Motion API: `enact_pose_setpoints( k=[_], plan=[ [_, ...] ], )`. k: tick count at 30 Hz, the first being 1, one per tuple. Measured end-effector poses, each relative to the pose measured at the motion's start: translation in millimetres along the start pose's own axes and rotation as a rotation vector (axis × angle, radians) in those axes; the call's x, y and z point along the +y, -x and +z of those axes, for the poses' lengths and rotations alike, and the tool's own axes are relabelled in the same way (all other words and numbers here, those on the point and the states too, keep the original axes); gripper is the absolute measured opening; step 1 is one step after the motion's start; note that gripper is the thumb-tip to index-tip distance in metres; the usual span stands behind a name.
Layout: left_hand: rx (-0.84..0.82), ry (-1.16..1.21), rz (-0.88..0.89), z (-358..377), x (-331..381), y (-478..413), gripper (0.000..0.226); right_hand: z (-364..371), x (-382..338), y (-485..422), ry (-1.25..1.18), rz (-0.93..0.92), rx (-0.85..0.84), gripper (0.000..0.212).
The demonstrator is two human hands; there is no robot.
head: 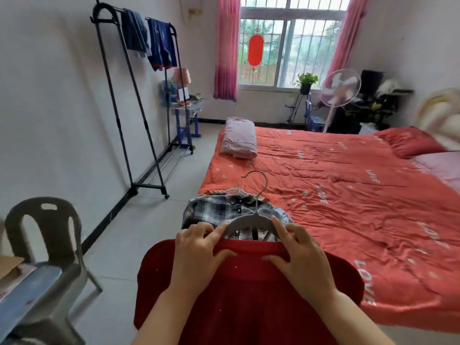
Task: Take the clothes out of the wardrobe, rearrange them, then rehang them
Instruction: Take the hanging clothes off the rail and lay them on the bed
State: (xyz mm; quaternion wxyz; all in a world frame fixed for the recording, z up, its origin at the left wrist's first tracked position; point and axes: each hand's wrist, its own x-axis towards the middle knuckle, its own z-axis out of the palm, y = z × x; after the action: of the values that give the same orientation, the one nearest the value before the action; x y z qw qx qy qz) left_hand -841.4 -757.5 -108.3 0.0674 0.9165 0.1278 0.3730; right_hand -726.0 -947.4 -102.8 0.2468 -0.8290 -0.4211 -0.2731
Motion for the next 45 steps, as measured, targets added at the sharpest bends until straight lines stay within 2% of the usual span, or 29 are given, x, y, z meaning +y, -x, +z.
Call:
enact_pose_setpoints(
  k=[11, 18, 24, 31, 34, 36, 38, 41, 45],
  plan=[
    [-0.104, 0.056, -0.038, 97, -66, -93, 0.061, 98, 56, -92, -0.037, 0.038, -0.039, 0.084],
    [-0.195, 0.051, -0.115, 198, -115, -161, 0.06, 203, 125, -164, -0.16, 0.07, -0.151, 0.091],
    [-0.298, 0.011, -0.214, 304, -155, -218, 0.059, 303, 199, -222, -0.26, 0.11, -0.322, 0.093],
    [-0.478, -0.031, -0.337, 404, -193, -249, 0.057, 401, 252, -253, -0.277, 0.171, -0.486, 0.093],
    [-0.525, -0.073, -0.386, 447, -208, -260, 0.068, 444, 269, -257, -0.221, 0.204, -0.564, 0.089],
    [-0.674, -0.164, -0.468, 466, -211, -269, 0.079, 470, 277, -259, -0.116, 0.215, -0.65, 0.089],
    [-0.75, -0.206, -0.535, 484, -218, -270, 0.081, 488, 281, -259, -0.086, 0.259, -0.782, 0.085],
    [-0.819, -0.17, -0.569, 493, -222, -259, 0.07, 499, 277, -251, -0.089, 0.242, -0.919, 0.075],
    [-0.877, -0.186, -0.576, 476, -224, -237, 0.059, 495, 263, -243, -0.093, 0.177, -1.015, 0.063]
  ],
)
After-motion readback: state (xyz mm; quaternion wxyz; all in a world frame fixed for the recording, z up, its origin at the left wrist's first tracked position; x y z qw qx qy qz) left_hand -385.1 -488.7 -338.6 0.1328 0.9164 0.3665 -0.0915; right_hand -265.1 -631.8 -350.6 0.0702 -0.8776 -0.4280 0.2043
